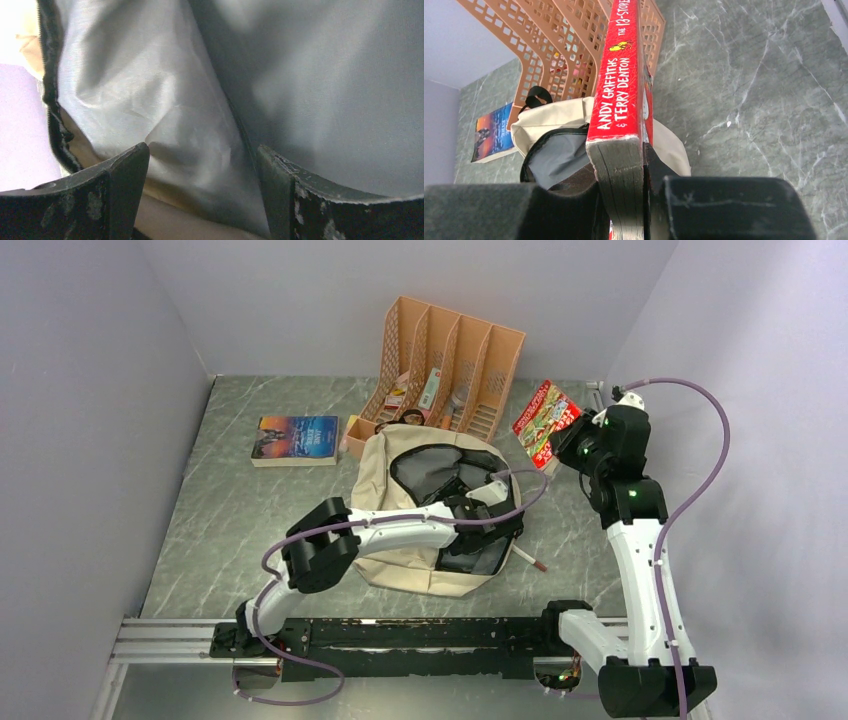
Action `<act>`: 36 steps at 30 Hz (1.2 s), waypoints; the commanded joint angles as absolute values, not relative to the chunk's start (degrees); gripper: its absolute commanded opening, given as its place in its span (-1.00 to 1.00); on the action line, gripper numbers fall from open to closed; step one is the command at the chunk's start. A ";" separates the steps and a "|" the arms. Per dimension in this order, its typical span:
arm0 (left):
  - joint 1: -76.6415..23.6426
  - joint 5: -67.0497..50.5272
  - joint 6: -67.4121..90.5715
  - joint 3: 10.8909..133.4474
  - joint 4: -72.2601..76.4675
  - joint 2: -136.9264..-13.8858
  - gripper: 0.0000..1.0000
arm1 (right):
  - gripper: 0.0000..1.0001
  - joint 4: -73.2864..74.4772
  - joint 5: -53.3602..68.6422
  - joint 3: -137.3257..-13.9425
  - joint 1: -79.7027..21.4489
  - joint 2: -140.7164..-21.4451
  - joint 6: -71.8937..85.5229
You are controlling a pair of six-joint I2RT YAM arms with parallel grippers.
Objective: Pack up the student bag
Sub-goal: Place the book in the student bag.
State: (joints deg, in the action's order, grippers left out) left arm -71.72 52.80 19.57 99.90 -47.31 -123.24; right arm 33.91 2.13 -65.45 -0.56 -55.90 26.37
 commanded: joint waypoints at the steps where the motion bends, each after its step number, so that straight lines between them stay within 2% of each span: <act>1: -71.72 54.32 19.84 100.11 -46.48 -124.90 0.64 | -1.00 30.49 2.99 -65.79 -0.19 -54.17 26.62; 4: -71.64 55.36 19.36 100.51 -46.78 -125.89 0.46 | -1.00 30.65 2.63 -65.79 -0.18 -53.46 26.65; 9: -71.37 57.13 16.94 99.88 -45.67 -123.89 -0.38 | -1.00 32.67 0.52 -67.81 -0.18 -52.49 25.73; 13: -70.87 55.56 15.88 99.23 -44.16 -119.22 -0.88 | -1.00 35.25 1.62 -70.45 -0.18 -51.55 24.75; 24: -65.22 44.26 14.23 92.42 -36.67 -101.69 -0.90 | -1.00 41.55 19.65 -72.47 -0.22 -50.11 22.35; 31: -63.12 44.09 15.67 91.00 -37.24 -99.39 -0.90 | -1.00 41.08 38.15 -67.68 -0.18 -52.37 26.73; 36: -62.84 43.09 16.91 89.72 -36.10 -98.85 -0.90 | -1.00 46.70 39.15 -66.92 -0.19 -53.19 25.18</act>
